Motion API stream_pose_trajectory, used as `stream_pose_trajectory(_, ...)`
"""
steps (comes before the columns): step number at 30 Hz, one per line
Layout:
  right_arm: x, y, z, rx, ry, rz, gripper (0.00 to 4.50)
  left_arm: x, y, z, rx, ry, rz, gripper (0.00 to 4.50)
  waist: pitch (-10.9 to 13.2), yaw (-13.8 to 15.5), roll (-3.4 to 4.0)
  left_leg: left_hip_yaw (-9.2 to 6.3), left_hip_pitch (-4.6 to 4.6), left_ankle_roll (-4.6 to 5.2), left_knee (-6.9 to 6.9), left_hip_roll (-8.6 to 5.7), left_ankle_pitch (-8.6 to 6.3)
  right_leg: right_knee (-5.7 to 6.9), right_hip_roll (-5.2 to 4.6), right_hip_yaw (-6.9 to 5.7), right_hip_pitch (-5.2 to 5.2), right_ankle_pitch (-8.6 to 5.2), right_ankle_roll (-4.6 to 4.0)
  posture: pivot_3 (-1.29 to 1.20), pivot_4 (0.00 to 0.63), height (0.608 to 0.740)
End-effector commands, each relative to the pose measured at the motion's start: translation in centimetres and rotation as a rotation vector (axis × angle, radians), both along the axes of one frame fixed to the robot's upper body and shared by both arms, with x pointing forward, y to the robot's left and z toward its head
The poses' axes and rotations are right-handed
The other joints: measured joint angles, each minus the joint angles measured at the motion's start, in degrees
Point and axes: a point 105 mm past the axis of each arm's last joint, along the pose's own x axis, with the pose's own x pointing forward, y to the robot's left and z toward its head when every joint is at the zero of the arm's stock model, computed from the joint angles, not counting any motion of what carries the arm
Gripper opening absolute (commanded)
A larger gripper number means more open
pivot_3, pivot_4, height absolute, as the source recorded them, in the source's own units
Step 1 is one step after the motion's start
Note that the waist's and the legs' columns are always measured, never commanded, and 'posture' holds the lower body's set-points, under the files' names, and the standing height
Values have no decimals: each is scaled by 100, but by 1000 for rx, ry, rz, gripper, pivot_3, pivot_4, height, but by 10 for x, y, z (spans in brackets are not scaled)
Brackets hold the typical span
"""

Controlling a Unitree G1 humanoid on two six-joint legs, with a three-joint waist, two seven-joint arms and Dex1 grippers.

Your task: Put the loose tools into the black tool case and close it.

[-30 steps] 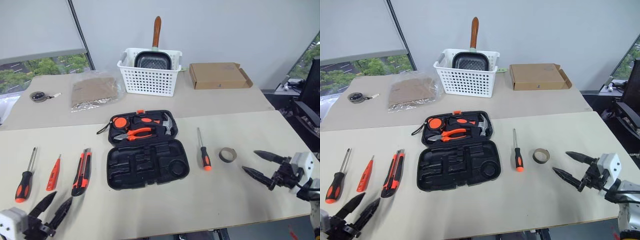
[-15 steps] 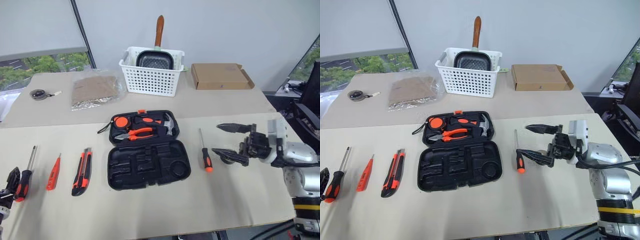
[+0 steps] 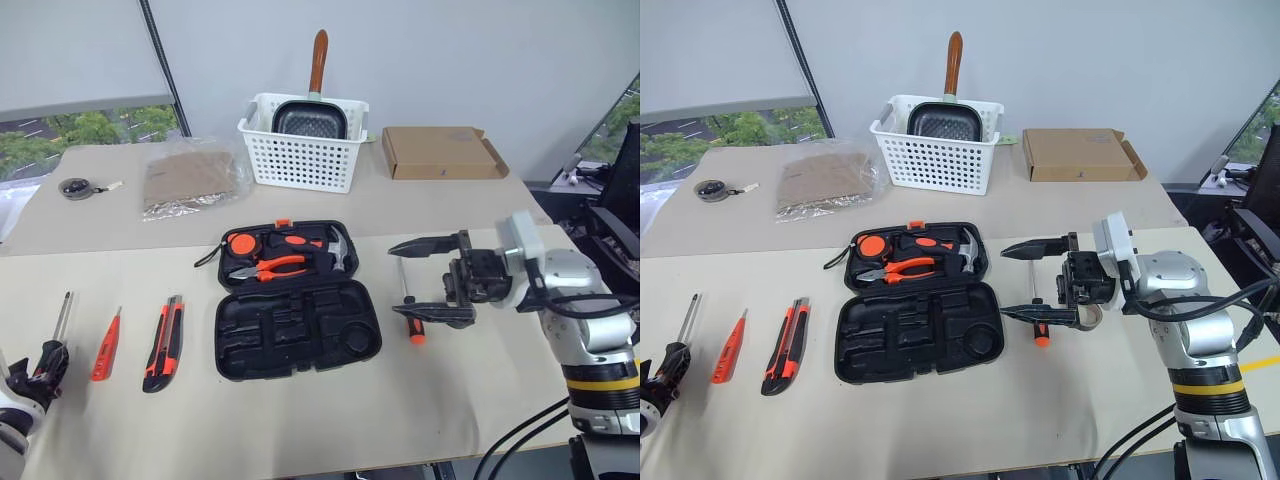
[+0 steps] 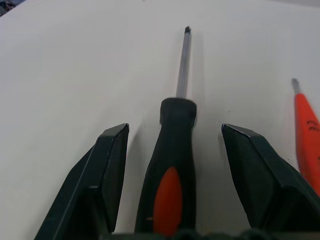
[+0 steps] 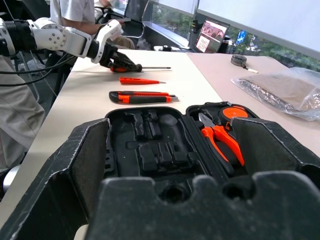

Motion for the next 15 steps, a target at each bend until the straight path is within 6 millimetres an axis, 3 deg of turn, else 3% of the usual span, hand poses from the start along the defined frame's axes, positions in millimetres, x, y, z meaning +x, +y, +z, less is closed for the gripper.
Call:
stream_pose_trajectory(1,-3,0,10,9,-47,7,4464,-5,13,5,-24,-23,68,3158,0,1,0,0,0,0,0,0,0,0,0,0,0,0,0,0,150,700)
stream_pose_trajectory(3,-2,-1,11,8,-49,2,4464,-6,15,4,-43,-23,77,3158,0,0,-1,-1,0,-1,0,1,1,2,1,-1,-1,0,0,0,150,700)
stream_pose_trajectory(6,-2,-2,10,6,-51,-4,4500,-7,16,-2,-100,-17,81,2369,0,-4,0,0,1,-2,0,0,2,4,0,0,-1,0,0,0,150,700)
stream_pose_trajectory(10,-1,-3,11,12,-57,-11,4500,-10,22,-2,-118,-44,109,1000,0,-5,0,-1,2,-3,0,1,2,5,0,-1,-1,0,0,0,150,700)
stream_pose_trajectory(13,-1,-3,10,17,-59,-17,4500,-4,22,12,-104,-146,90,995,0,-11,-1,-1,2,-4,-1,1,2,5,0,0,-1,0,0,0,150,700)
stream_pose_trajectory(15,-1,-5,10,20,-59,-25,4500,9,11,43,-75,-321,3,995,-1,-8,-5,0,2,-5,0,1,2,4,-1,-1,-1,1,-1,0,150,700)
